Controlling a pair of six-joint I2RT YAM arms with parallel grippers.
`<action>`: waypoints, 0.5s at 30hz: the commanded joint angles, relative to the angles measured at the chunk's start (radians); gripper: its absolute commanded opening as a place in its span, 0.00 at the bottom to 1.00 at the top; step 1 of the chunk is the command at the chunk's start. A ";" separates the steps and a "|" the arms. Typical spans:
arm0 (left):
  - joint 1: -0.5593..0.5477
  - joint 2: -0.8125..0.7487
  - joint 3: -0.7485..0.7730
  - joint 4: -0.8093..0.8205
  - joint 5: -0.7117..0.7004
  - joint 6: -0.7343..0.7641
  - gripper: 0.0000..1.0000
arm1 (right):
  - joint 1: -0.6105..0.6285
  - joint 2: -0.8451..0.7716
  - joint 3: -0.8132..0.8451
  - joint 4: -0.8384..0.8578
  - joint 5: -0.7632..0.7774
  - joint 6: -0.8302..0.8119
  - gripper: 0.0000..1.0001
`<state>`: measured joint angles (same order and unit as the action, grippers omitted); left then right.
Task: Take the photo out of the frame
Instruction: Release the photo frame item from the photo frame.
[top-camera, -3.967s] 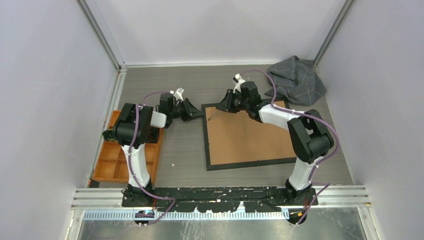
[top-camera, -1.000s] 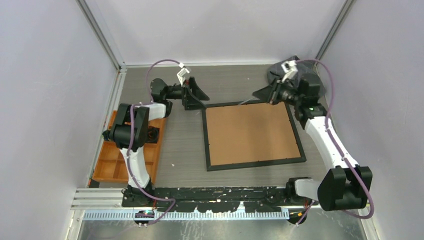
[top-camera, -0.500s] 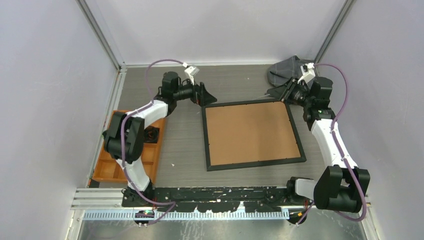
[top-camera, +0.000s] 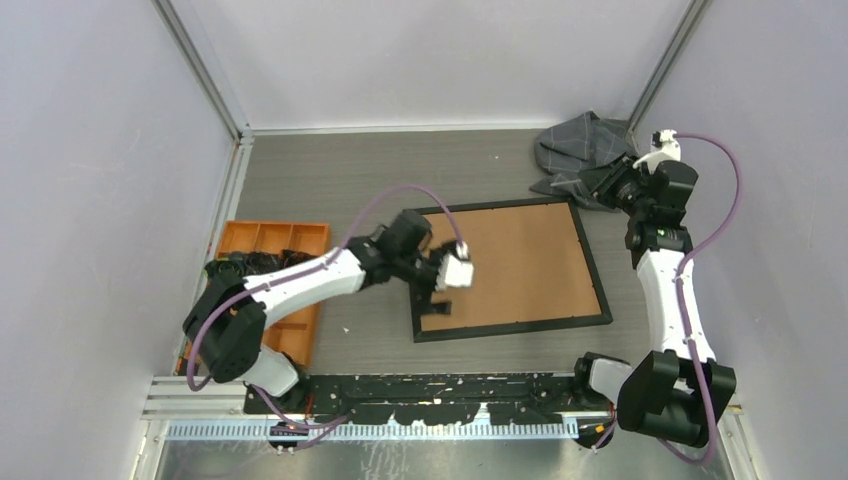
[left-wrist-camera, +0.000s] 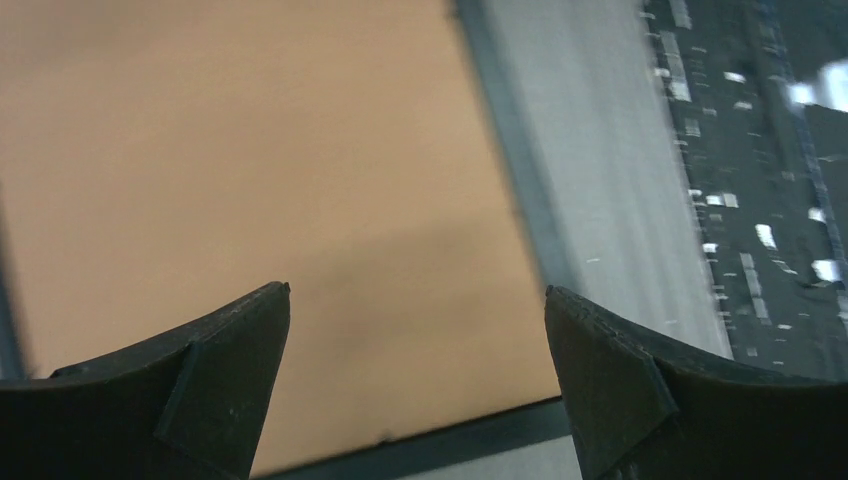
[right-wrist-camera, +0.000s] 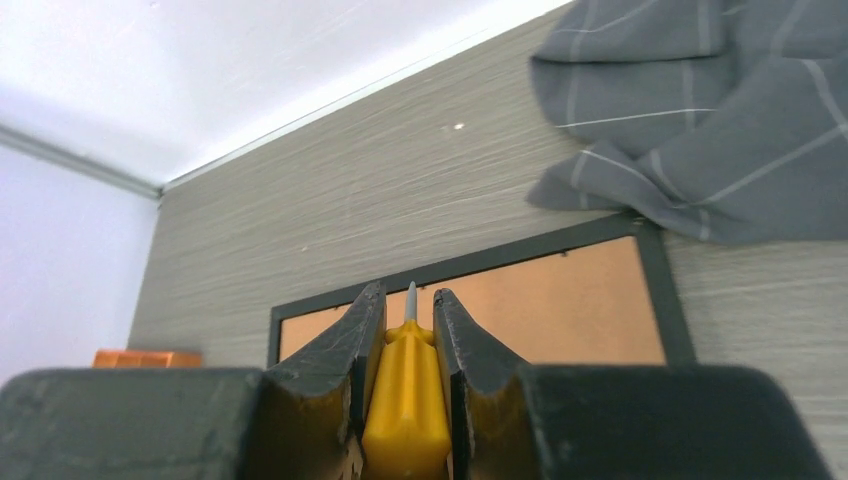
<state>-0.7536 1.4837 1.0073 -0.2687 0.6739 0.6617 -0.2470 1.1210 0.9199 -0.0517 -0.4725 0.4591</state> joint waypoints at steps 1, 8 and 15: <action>-0.179 0.072 0.006 -0.122 -0.173 0.159 1.00 | -0.036 -0.029 0.037 -0.017 0.115 -0.038 0.01; -0.350 0.243 0.143 -0.092 -0.288 0.030 1.00 | -0.111 -0.048 0.033 -0.017 0.101 -0.036 0.01; -0.373 0.400 0.310 -0.084 -0.384 -0.127 1.00 | -0.138 -0.041 0.030 -0.018 0.079 -0.029 0.01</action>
<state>-1.1240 1.8549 1.2446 -0.3786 0.3767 0.6342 -0.3767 1.1038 0.9199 -0.0994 -0.3859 0.4397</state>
